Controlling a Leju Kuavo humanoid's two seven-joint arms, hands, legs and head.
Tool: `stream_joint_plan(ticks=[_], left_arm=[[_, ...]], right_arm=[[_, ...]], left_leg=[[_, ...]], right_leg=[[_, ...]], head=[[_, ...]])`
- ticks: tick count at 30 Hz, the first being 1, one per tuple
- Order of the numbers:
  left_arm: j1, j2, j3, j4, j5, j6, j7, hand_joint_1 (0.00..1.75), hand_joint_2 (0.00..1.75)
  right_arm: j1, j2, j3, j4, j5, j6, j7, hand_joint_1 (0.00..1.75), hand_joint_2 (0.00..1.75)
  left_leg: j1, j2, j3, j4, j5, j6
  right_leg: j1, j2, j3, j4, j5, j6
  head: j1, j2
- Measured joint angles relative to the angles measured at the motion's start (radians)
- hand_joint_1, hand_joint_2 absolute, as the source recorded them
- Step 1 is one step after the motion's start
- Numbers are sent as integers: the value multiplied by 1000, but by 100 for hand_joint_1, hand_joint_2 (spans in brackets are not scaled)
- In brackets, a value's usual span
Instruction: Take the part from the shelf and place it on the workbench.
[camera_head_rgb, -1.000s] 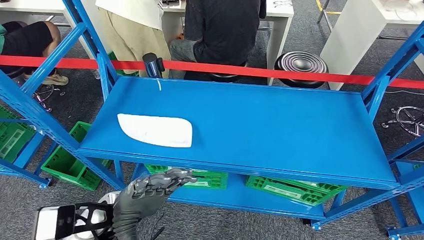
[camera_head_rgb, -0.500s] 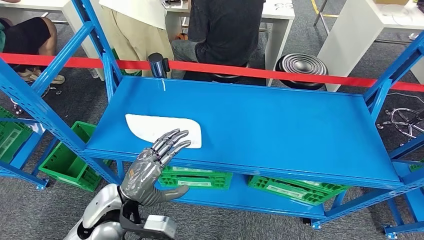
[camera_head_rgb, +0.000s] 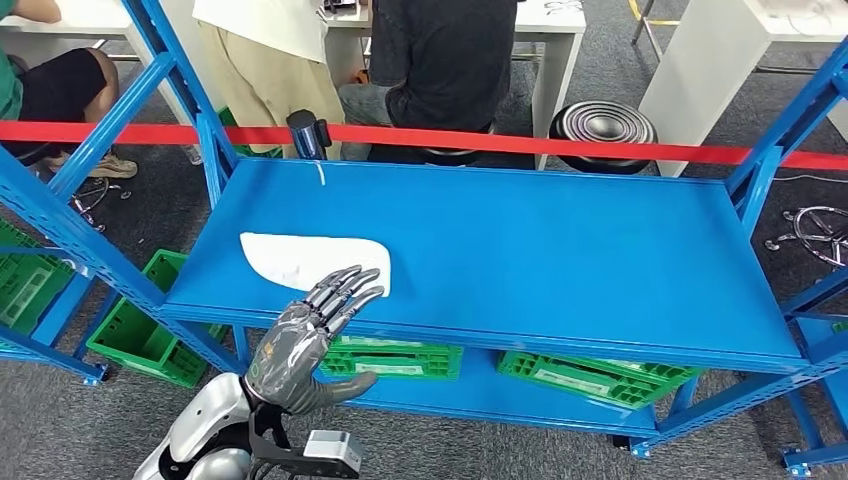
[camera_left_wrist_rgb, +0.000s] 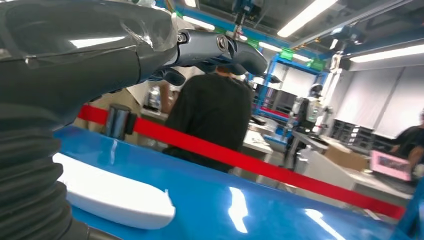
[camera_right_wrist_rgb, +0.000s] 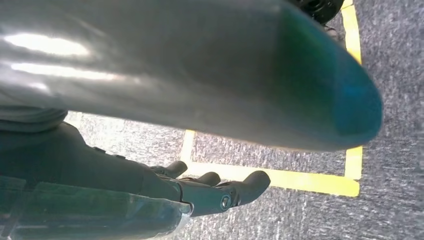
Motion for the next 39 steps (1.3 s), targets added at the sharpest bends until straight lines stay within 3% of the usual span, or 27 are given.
stream_joint_plan(ticks=[2, 3, 4, 5, 7, 8, 12, 14, 16, 17, 18, 19, 21, 23, 25, 28, 31, 32, 33, 34, 35, 37, 39], left_arm=[[3, 1, 1, 4, -57, 5, 32, 0, 175], [4, 1, 2, 7, -89, 6, 47, 0, 175], [5, 2, 3, 10, -118, 6, 61, 0, 175], [5, 4, 6, 14, -141, 8, 71, 0, 175], [5, 6, 17, 21, -174, 13, 83, 0, 175], [5, 6, 24, 26, -184, 16, 87, 0, 175], [7, 6, 50, 53, -217, 16, 101, 0, 175], [2, 3, 62, 82, -247, 14, 113, 0, 175], [-3, -1, 72, 125, -279, 13, 123, 0, 175], [-4, -4, 77, 149, -292, 13, 128, 0, 175], [-6, -6, 83, 172, -302, 13, 132, 0, 175], [-9, -8, 89, 194, -310, 14, 137, 0, 175], [-19, -12, 103, 233, -324, 16, 143, 0, 175], [-32, -14, 116, 267, -340, 21, 147, 0, 175], [-43, -16, 125, 301, -352, 29, 147, 0, 175], [-62, -19, 138, 349, -354, 48, 137, 0, 175], [-87, -24, 149, 411, -344, 81, 117, 0, 175], [-96, -25, 150, 439, -344, 99, 108, 0, 175], [-105, -28, 151, 470, -345, 121, 99, 0, 175], [-116, -30, 152, 500, -348, 147, 90, 0, 175], [-127, -33, 153, 530, -353, 178, 82, 0, 175], [-151, -39, 160, 580, -361, 245, 67, 0, 175], [-173, -46, 168, 622, -363, 307, 54, 0, 175]], right_arm=[[1, 0, 0, -1, 4, -1, 1, 0, 0], [0, 0, 0, -1, 8, -1, 2, 0, 0], [0, 0, 0, -2, 12, -1, 3, 0, 0], [-1, 0, 0, -2, 16, 0, 3, 0, 0], [-5, 2, 0, -2, 26, 4, 3, 0, 0], [-8, 3, 1, -1, 31, 7, 2, 0, 0], [-22, 8, 2, 10, 49, 25, -2, 0, 0], [-35, 11, 3, 25, 58, 34, -5, 0, 0], [-49, 14, 3, 46, 68, 42, -9, 0, 0], [-54, 15, 3, 55, 73, 45, -11, 0, 0], [-58, 16, 3, 64, 79, 47, -12, 0, 0], [-62, 17, 4, 71, 83, 49, -12, 0, 0], [-72, 19, 4, 83, 93, 51, -12, 0, 0], [-83, 21, 4, 93, 102, 54, -11, 0, 0], [-90, 23, 4, 101, 109, 59, -10, 0, 0], [-97, 28, 4, 111, 119, 64, -10, 0, 0], [-105, 29, 3, 120, 132, 66, -11, 0, 0], [-107, 30, 3, 123, 137, 67, -11, 0, 0], [-109, 31, 3, 125, 142, 68, -11, 0, 0], [-112, 31, 3, 128, 148, 69, -11, 0, 0], [-115, 32, 3, 131, 154, 71, -11, 0, 0], [-123, 36, 0, 134, 165, 73, -11, 0, 0], [-129, 40, -1, 138, 175, 74, -10, 0, 0]], left_leg=[[9, 0, -53, 107, -35, -9], [11, 0, -56, 110, -25, -10], [13, 0, -39, 73, 3, -9], [14, 0, -5, 4, 41, -6], [12, 0, 60, -127, 88, 5], [8, 0, 75, -161, 94, 10], [4, 1, 89, -194, 104, 33], [6, 3, 100, -213, 117, 45], [1, 3, 98, -214, 120, 49], [-1, 3, 97, -213, 120, 49], [-3, 3, 96, -212, 119, 49], [-4, 2, 96, -210, 119, 48], [-5, 0, 95, -200, 114, 42], [-9, 0, 90, -188, 107, 33], [-10, 1, 86, -183, 104, 26], [-4, 0, 70, -152, 82, 13], [6, 0, -14, 25, -4, -7], [9, 0, -45, 86, -24, -11], [11, 0, -61, 115, -24, -12], [13, 0, -59, 103, -6, -11], [13, 0, -38, 52, 29, -7], [12, 0, 29, -91, 95, 5], [6, -1, 66, -170, 114, 18]], right_leg=[[1, 0, -1, 0, 0, 0], [1, 0, 0, 0, -1, 0], [1, 1, 1, 0, -1, 0], [1, 2, 3, 0, -1, 0], [3, 5, 3, -1, 0, 3], [4, 5, 1, -1, 1, 6], [4, 4, -3, -3, 2, 25], [5, 2, -36, 66, -33, 20], [6, 2, -98, 198, -88, 10], [6, 1, -122, 247, -103, 11], [6, 1, -130, 263, -103, 15], [6, 1, -116, 235, -86, 23], [6, 0, -49, 99, -34, 35], [9, -1, -2, 5, -4, 29], [14, -1, 3, -6, 0, 17], [6, 0, 4, -8, 4, 3], [4, 0, 4, -8, 5, -5], [5, 0, 3, -8, 5, -5], [6, 1, 4, -8, 5, -5], [7, 1, 4, -8, 5, -5], [7, 2, 6, -8, 5, -5], [10, 5, 7, -9, 5, -4], [13, 6, 4, -11, 8, 0]], head=[[0, 0], [0, 0], [0, 0], [0, 0], [0, 0], [0, 0], [1, 0], [4, 0], [5, 0], [5, 0], [5, 0], [5, 0], [5, 0], [4, 0], [4, 0], [3, 0], [1, 0], [1, 0], [1, 0], [1, 0], [1, 0], [2, 0], [1, 0]])
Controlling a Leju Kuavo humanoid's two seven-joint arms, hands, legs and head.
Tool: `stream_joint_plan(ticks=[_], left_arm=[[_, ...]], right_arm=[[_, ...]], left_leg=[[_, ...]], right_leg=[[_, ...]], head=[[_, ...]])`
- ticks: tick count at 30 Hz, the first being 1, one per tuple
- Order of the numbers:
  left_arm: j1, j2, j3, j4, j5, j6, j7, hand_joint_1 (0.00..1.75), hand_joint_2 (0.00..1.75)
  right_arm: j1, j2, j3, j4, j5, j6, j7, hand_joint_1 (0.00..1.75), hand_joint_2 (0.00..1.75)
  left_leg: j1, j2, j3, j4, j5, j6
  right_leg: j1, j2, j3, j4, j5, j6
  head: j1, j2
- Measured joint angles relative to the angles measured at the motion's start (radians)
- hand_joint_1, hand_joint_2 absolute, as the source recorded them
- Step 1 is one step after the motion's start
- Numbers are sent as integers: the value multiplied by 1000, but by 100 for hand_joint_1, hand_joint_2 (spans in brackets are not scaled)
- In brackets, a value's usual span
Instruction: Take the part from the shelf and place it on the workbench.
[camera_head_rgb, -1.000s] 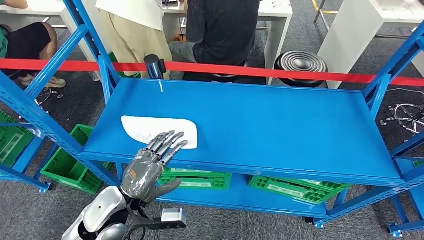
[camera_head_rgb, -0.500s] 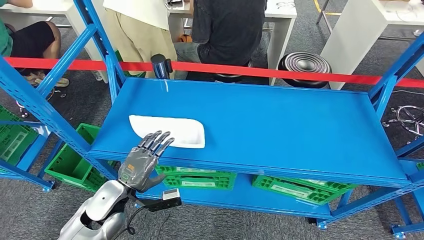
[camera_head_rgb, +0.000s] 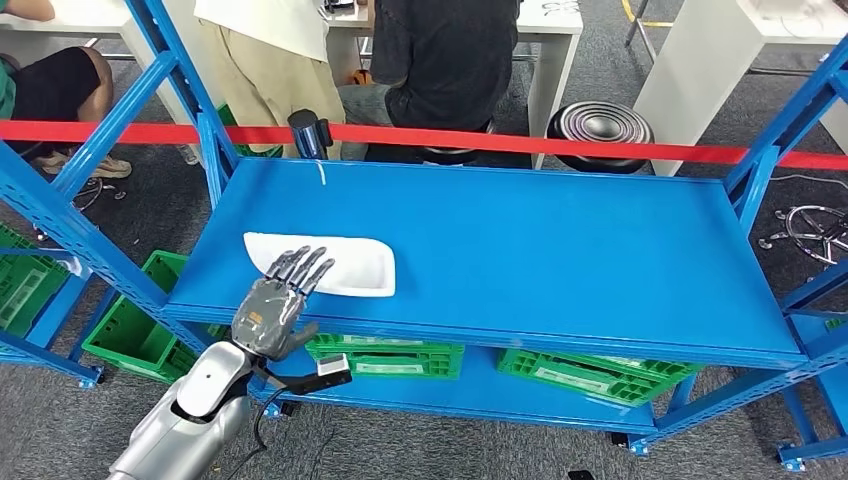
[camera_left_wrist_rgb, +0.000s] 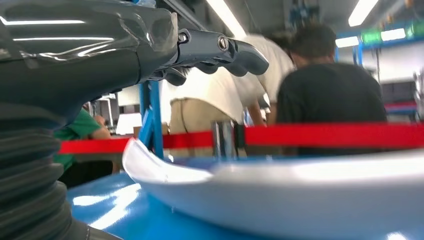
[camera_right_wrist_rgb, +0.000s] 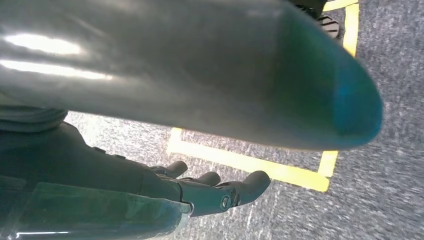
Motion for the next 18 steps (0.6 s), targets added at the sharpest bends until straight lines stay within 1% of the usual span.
stream_joint_plan(ticks=[1, 2, 4, 5, 6, 8, 9, 10, 11, 12, 13, 14, 15, 16, 18], left_arm=[[-8, -3, 4, 18, 1, 24, -5, 0, 175], [-15, -5, 8, 33, 3, 40, -8, 0, 175], [-25, -10, 12, 53, 5, 54, -12, 0, 175], [-32, -13, 13, 62, 6, 55, -14, 0, 175], [-37, -17, 14, 73, 6, 56, -15, 0, 175], [-45, -22, 14, 97, 6, 56, -16, 0, 175], [-46, -25, 13, 108, 5, 56, -16, 0, 175], [-46, -26, 13, 119, 5, 56, -16, 0, 175], [-48, -28, 13, 129, 4, 56, -16, 0, 175], [-50, -30, 13, 138, 4, 56, -16, 0, 175], [-53, -31, 13, 145, 5, 56, -16, 0, 175], [-58, -32, 13, 151, 5, 56, -16, 0, 175], [-62, -33, 14, 157, 6, 56, -16, 0, 175], [-65, -33, 14, 164, 9, 56, -17, 0, 175], [-71, -33, 15, 182, 14, 56, -22, 0, 175]], right_arm=[[-2, 2, 0, 2, 5, 0, 0, 0, 0], [-3, 3, 0, 4, 9, 1, 0, 0, 0], [-4, 5, -1, 6, 15, 1, 2, 0, 0], [-6, 6, -1, 7, 17, 1, 2, 0, 0], [-8, 5, -1, 9, 19, 1, 3, 0, 0], [-11, 5, -2, 14, 20, 2, 4, 0, 0], [-11, 5, -2, 16, 21, 2, 4, 0, 0], [-10, 5, -2, 18, 21, 3, 5, 0, 0], [-10, 4, -2, 20, 21, 4, 6, 0, 0], [-11, 4, -3, 21, 22, 5, 6, 0, 0], [-13, 3, -4, 21, 22, 6, 6, 0, 0], [-14, 3, -4, 22, 22, 7, 6, 0, 0], [-15, 3, -5, 22, 23, 8, 6, 0, 0], [-16, 3, -5, 23, 24, 9, 7, 0, 0], [-16, 4, -6, 25, 27, 11, 7, 0, 0]], left_leg=[[-3, 0, 2, -6, -4, 4], [-6, 0, 2, -12, -2, 8], [-2, 2, 14, -33, 10, 16], [0, 3, 20, -44, 17, 21], [2, 4, 26, -53, 22, 24], [-3, 4, 24, -54, 25, 28], [-5, 3, 24, -53, 24, 28], [-7, 3, 23, -52, 24, 27], [-7, 2, 23, -50, 23, 26], [-7, 1, 22, -45, 22, 24], [-9, 0, 20, -39, 18, 20], [-11, 0, 16, -31, 14, 15], [-14, 0, 12, -25, 11, 11], [-16, 0, 9, -21, 10, 8], [-14, 0, 4, -15, 7, 3]], right_leg=[[1, 0, -2, -2, 2, 4], [1, 0, -2, -5, 4, 9], [2, -2, -8, 2, -1, 16], [3, -2, -21, 29, -16, 15], [3, -3, -45, 77, -38, 11], [3, -3, -109, 210, -88, 3], [3, -3, -132, 254, -100, 5], [3, -3, -138, 263, -96, 10], [3, -3, -121, 227, -77, 18], [2, -4, -87, 157, -48, 27], [3, -5, -54, 89, -23, 29], [3, -6, -27, 34, -4, 28], [4, -6, -13, 6, 5, 23], [5, -6, -12, 3, 5, 15], [4, -6, -13, 3, 9, 4]], head=[[0, 0], [0, 0], [1, 0], [2, 0], [3, 0], [5, 0], [5, 0], [5, 0], [5, 0], [5, 0], [5, 0], [4, 0], [4, 0], [3, 0], [3, 0]])
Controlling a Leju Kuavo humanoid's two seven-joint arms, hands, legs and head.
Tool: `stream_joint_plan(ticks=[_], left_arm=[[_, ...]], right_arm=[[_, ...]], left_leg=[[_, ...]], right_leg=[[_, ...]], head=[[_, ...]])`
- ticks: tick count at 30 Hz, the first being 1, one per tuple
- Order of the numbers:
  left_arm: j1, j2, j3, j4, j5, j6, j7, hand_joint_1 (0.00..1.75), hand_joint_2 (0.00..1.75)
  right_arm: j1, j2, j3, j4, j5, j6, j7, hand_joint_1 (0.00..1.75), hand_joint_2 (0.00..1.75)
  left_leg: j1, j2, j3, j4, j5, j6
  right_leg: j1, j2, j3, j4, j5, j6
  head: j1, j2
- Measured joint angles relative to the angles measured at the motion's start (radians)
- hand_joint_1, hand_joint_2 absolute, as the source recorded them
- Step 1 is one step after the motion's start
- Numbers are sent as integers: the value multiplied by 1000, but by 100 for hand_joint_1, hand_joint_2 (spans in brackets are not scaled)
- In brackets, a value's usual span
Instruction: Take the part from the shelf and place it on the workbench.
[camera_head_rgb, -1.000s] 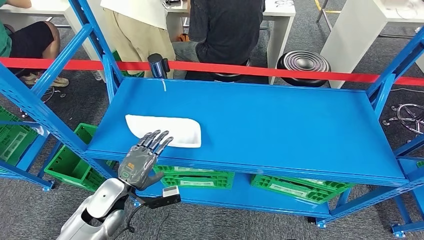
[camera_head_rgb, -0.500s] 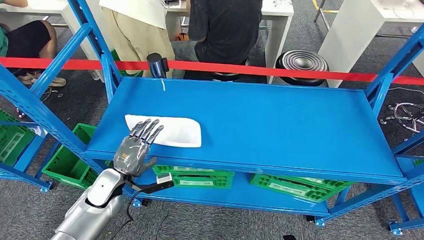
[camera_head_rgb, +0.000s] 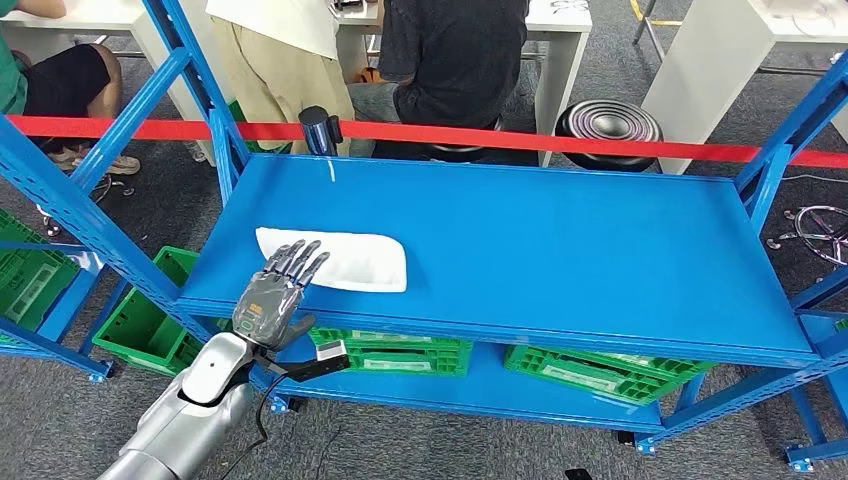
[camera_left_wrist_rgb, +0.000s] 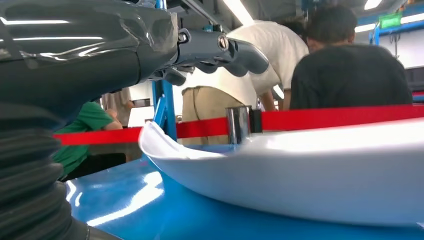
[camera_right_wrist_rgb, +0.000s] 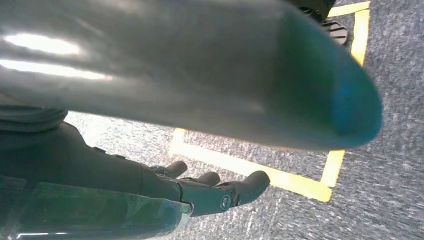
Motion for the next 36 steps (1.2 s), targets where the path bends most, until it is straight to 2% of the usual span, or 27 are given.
stream_joint_plan(ticks=[2, 3, 5, 6, 7, 8, 10, 12, 13, 15, 17, 18, 20, 21, 22, 23, 24, 25, 26, 27, 28, 30, 31, 32, 33, 35, 36], left_arm=[[-9, 0, 0, 21, 4, 0, -6, 0, 175], [-14, 0, 1, 34, 4, 0, -8, 0, 175], [-23, 2, 1, 61, 2, 1, -11, 0, 175], [-25, 2, 1, 76, -3, 3, -12, 0, 175], [-28, 2, 1, 91, -10, 7, -13, 0, 175], [-32, 2, 1, 105, -17, 12, -14, 0, 175], [-46, 3, 1, 130, -32, 23, -14, 0, 175], [-61, 4, 1, 148, -41, 31, -16, 0, 175], [-65, 4, 1, 157, -45, 33, -16, 0, 175], [-72, 5, 2, 170, -49, 36, -16, 0, 175], [-82, 4, 2, 180, -56, 40, -16, 0, 175], [-88, 2, 1, 188, -63, 44, -16, 0, 175], [-98, 0, 0, 210, -82, 58, -16, 0, 175], [-102, -1, -1, 223, -93, 69, -14, 0, 175], [-107, -2, -2, 239, -106, 81, -12, 0, 175], [-112, -2, -3, 254, -119, 95, -8, 0, 175], [-117, -2, -4, 267, -132, 109, -3, 0, 175], [-123, -2, -5, 280, -144, 123, 2, 0, 175], [-128, -1, -6, 289, -154, 137, 8, 0, 175], [-132, 0, -7, 296, -162, 147, 14, 0, 175], [-135, 2, -7, 301, -169, 153, 19, 0, 175], [-138, 7, -7, 307, -177, 156, 27, 0, 175], [-139, 11, -6, 310, -179, 156, 30, 0, 175], [-140, 15, -6, 313, -182, 156, 34, 28, 175], [-141, 19, -4, 315, -184, 156, 37, 71, 175], [-141, 25, -2, 324, -190, 156, 43, 157, 175], [-141, 27, 0, 329, -191, 156, 44, 172, 175]], right_arm=[[-1, 1, -1, 2, 4, 4, 0, 0, 0], [-2, 0, -1, 2, 6, 6, 0, 0, 0], [-2, 0, -1, 5, 9, 8, 0, 0, 0], [-2, 0, -1, 6, 10, 9, 0, 0, 0], [-2, 0, -2, 8, 12, 10, 0, 0, 0], [-2, 0, -2, 9, 14, 10, 0, 0, 0], [-3, 2, -2, 9, 19, 12, 0, 0, 0], [-6, 6, -3, 10, 22, 14, -1, 0, 0], [-7, 7, -3, 11, 23, 15, -1, 0, 0], [-8, 8, -5, 12, 24, 16, -1, 0, 0], [-8, 8, -8, 13, 26, 16, -1, 0, 0], [-9, 8, -9, 14, 26, 16, -2, 0, 0], [-8, 6, -12, 17, 27, 17, -3, 0, 0], [-7, 5, -13, 19, 27, 17, -4, 0, 0], [-4, 4, -16, 20, 27, 17, -5, 0, 0], [-2, 3, -18, 22, 27, 17, -6, 0, 0], [-1, 1, -20, 24, 27, 17, -8, 0, 0], [0, 0, -23, 25, 27, 17, -10, 0, 0], [0, 0, -24, 26, 27, 17, -12, 0, 0], [0, -1, -26, 27, 27, 16, -15, 0, 0], [0, -1, -27, 28, 27, 16, -16, 0, 0], [1, -1, -28, 29, 27, 15, -18, 0, 0], [1, 0, -28, 30, 28, 15, -19, 0, 0], [2, 0, -28, 30, 28, 14, -20, 0, 0], [3, 0, -28, 30, 29, 13, -21, 0, 0], [4, -1, -28, 31, 30, 12, -23, 0, 0], [4, -1, -28, 32, 31, 12, -23, 0, 0]], left_leg=[[5, 0, -17, 36, -26, -10], [8, 0, -40, 84, -54, -17], [13, 1, -103, 223, -118, -28], [15, 1, -130, 280, -137, -29], [16, 1, -141, 301, -135, -28], [15, 1, -132, 281, -115, -24], [10, 0, -64, 143, -47, -3], [1, 4, -7, 29, -12, 19], [-4, 6, 2, 7, -11, 27], [-9, 8, 8, -7, -7, 34], [-4, 9, 25, -36, 11, 38], [0, 10, 33, -50, 20, 41], [3, 11, 32, -58, 28, 45], [3, 11, 30, -57, 28, 44], [3, 10, 28, -55, 27, 43], [5, 10, 27, -51, 25, 40], [7, 9, 25, -44, 22, 35], [10, 8, 22, -33, 17, 27], [9, 7, 18, -22, 10, 17], [8, 4, 13, -10, 3, 8], [6, 2, 8, -2, -1, 1], [8, -1, 2, 3, -3, -7], [10, -1, -1, 7, -5, -10], [13, 0, -7, 21, -16, -15], [15, 0, -22, 54, -39, -20], [19, 1, -77, 180, -111, -31], [21, 1, -109, 250, -141, -35]], right_leg=[[-5, 1, 0, -2, 3, -9], [-6, 1, 0, -2, 4, -12], [-3, 1, -1, -2, 4, -16], [-2, 1, -2, -2, 4, -17], [0, 1, -2, -2, 4, -17], [3, 2, -1, -2, 5, -18], [6, 3, 1, -2, 5, -19], [8, 3, 0, -3, 7, -16], [7, 2, -1, -5, 8, -14], [8, 0, -2, -10, 12, -7], [12, -2, -11, 6, 2, -3], [14, -2, -27, 40, -15, -4], [9, -2, -87, 166, -69, -8], [6, -2, -117, 227, -89, -5], [1, -2, -135, 261, -97, 3], [-4, -2, -133, 256, -88, 14], [-10, -3, -109, 207, -65, 28], [-16, -4, -72, 133, -39, 41], [-19, -6, -41, 70, -18, 48], [-21, -6, -18, 26, -5, 45], [-20, -7, -10, 8, -2, 37], [-17, -5, -12, 12, 0, 16], [-18, -5, -13, 11, 2, 9], [-20, -5, -13, 11, 4, 3], [-23, -5, -14, 10, 6, -2], [-23, -5, -17, 10, 8, -7], [-22, -5, -19, 10, 9, -9]], head=[[-1, 0], [-1, 0], [-2, 0], [-2, 0], [-2, 0], [-2, 0], [-2, 0], [0, 0], [1, 0], [0, 0], [0, 0], [1, 0], [2, 0], [2, 0], [2, 0], [1, 0], [2, 0], [2, 0], [2, 0], [2, 0], [1, 0], [0, 0], [0, 0], [0, 0], [-1, 0], [-1, 0], [-1, 0]])
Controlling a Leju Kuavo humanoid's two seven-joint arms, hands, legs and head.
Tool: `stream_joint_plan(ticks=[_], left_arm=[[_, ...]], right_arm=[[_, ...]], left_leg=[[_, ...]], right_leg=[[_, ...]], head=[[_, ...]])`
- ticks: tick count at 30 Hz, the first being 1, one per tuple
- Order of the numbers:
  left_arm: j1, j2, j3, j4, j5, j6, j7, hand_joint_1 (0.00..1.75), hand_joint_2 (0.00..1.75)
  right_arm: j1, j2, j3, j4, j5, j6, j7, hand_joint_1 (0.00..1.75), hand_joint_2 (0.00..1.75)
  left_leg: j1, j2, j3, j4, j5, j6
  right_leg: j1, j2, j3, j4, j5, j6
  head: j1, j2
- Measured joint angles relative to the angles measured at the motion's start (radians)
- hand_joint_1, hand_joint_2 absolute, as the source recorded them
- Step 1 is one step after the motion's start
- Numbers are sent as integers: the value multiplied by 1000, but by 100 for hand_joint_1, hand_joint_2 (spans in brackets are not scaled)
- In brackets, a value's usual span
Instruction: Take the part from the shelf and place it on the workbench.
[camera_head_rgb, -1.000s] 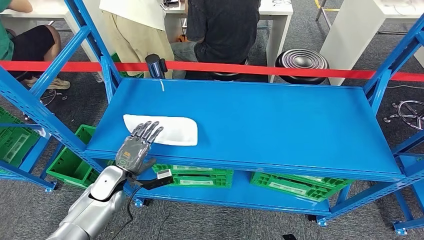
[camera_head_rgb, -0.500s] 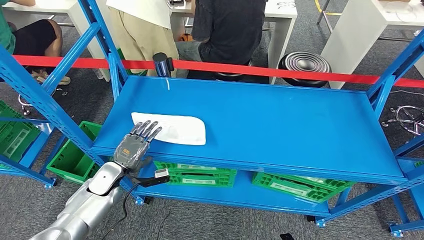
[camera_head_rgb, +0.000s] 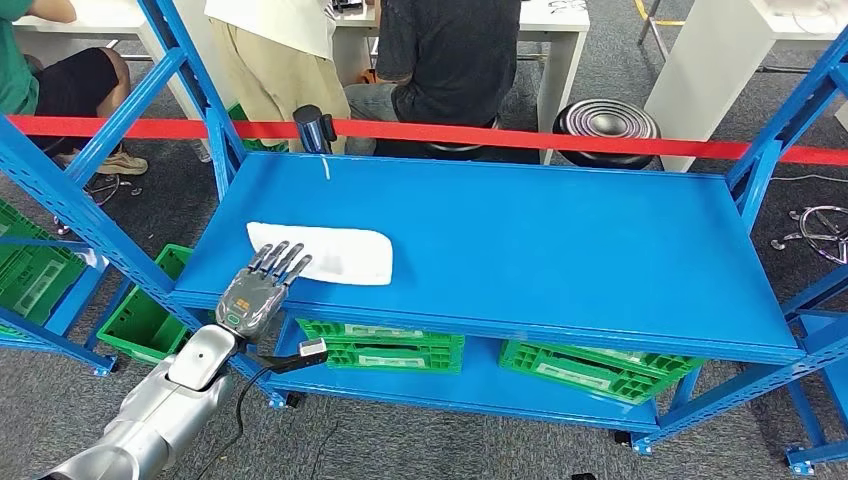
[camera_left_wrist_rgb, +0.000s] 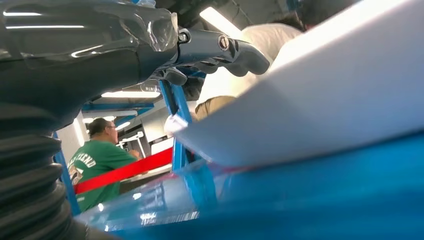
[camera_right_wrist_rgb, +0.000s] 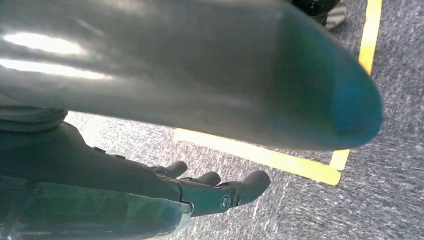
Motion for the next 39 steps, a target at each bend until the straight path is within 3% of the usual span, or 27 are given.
stream_joint_plan(ticks=[1, 2, 3, 5, 7, 11, 13, 15, 16, 17, 18, 20, 22, 24, 27, 31, 32, 33, 34, 36, 38, 39], left_arm=[[1, 1, 1, 5, -2, 0, 0, 172, 175], [2, 3, 2, 10, -4, 0, 0, 172, 175], [3, 4, 3, 12, -6, 0, -1, 171, 175], [5, 8, 7, 14, -11, 0, -2, 153, 175], [6, 11, 14, 14, -15, 1, -2, 137, 175], [5, 17, 27, 8, -22, 2, -11, 151, 175], [2, 15, 35, -1, -27, 2, -20, 156, 175], [1, 12, 41, -6, -35, 2, -25, 160, 175], [3, 11, 42, -8, -38, 2, -27, 161, 175], [7, 10, 42, -10, -41, 2, -29, 160, 175], [11, 9, 43, -14, -43, 2, -30, 156, 175], [16, 7, 46, -23, -44, 2, -33, 76, 175], [17, 5, 51, -34, -42, 2, -37, 0, 175], [22, 4, 58, -44, -40, 2, -43, 0, 175], [31, 2, 72, -67, -29, 2, -63, 0, 175], [57, -12, 108, -100, 135, -9, -183, 0, 175], [71, -21, 121, -113, 230, -32, -231, 0, 175], [88, -31, 134, -134, 342, -71, -274, 0, 175], [106, -40, 144, -165, 459, -120, -307, 0, 175], [142, -52, 152, -254, 666, -225, -337, 0, 87], [185, -57, 147, -370, 816, -310, -345, 0, 0], [211, -58, 141, -435, 873, -346, -346, 0, 0]], right_arm=[[0, 0, 0, 1, 1, 0, 0, 0, 0], [1, -1, 0, 2, 3, 0, 0, 0, 0], [1, -1, 0, 3, 4, 0, 0, 0, 0], [1, -2, 0, 3, 6, 0, -2, 0, 0], [0, -2, 0, 4, 8, 0, -3, 0, 0], [1, -3, 0, 4, 10, 4, -4, 0, 0], [1, -5, -1, 5, 10, 7, -5, 0, 0], [3, -7, -2, 7, 10, 9, -6, 0, 0], [4, -8, -3, 8, 10, 10, -6, 0, 0], [6, -9, -4, 10, 10, 11, -7, 0, 0], [8, -9, -5, 11, 10, 11, -8, 0, 0], [8, -11, -8, 12, 10, 14, -10, 0, 0], [6, -14, -10, 13, 10, 15, -12, 0, 0], [7, -15, -13, 14, 10, 16, -14, 0, 0], [7, -15, -15, 15, 9, 17, -16, 0, 0], [8, -15, -16, 16, 7, 17, -22, 0, 0], [9, -15, -17, 16, 6, 17, -24, 0, 0], [11, -15, -18, 17, 5, 18, -26, 0, 0], [11, -15, -20, 17, 2, 19, -28, 0, 0], [12, -14, -23, 17, -3, 23, -33, 0, 0], [14, -13, -24, 17, -8, 28, -38, 0, 0], [17, -13, -24, 18, -10, 30, -40, 0, 0]], left_leg=[[2, 0, -21, 47, -15, -1], [3, 0, -24, 56, -10, -1], [3, 0, -4, 19, 14, 2], [2, -1, 72, -128, 79, 12], [-3, -1, 120, -226, 112, 21], [-7, 1, 122, -252, 131, 42], [-5, 2, 124, -266, 145, 54], [-11, 3, 119, -266, 148, 59], [-14, 4, 118, -266, 149, 60], [-17, 4, 117, -265, 149, 60], [-18, 4, 117, -264, 149, 60], [-20, 3, 117, -260, 147, 57], [-24, 3, 114, -252, 142, 49], [-26, 4, 111, -249, 140, 41], [-19, 3, 96, -219, 117, 26], [-3, 1, -19, 15, 13, 0], [0, 1, -36, 44, 11, -2], [2, 1, -35, 34, 29, -1], [3, 1, -12, -17, 63, 2], [1, 0, 55, -159, 127, 14], [-5, 0, 91, -234, 143, 26], [-9, 0, 93, -240, 138, 31]], right_leg=[[1, 0, -2, 0, 1, -1], [1, 0, -3, 0, 1, -1], [2, 0, -3, 0, 2, -1], [3, 1, -3, 0, 4, 2], [8, 0, -7, 0, 9, 10], [8, -3, -18, 3, 12, 31], [9, -1, -53, 73, -25, 26], [10, 0, -114, 210, -86, 17], [10, 0, -137, 264, -105, 18], [10, 0, -144, 285, -110, 22], [10, 0, -127, 259, -98, 29], [11, -1, -50, 114, -49, 38], [14, -1, 7, 6, -16, 32], [20, 0, 16, -9, -11, 19], [12, 2, 19, -13, -7, 5], [10, 5, 22, -13, -9, -5], [10, 7, 23, -13, -10, -5], [10, 8, 25, -13, -11, -6], [10, 10, 27, -13, -12, -5], [13, 14, 31, -14, -14, -2], [16, 16, 29, -15, -16, 5], [17, 16, 28, -16, -16, 11]], head=[[0, 0], [0, 0], [0, 0], [0, 0], [1, 0], [1, 0], [3, 0], [4, 0], [4, 0], [4, 0], [5, 0], [5, 0], [4, 0], [3, 0], [2, 0], [0, 0], [0, 0], [0, 0], [0, 0], [0, 0], [0, 0], [0, 0]])
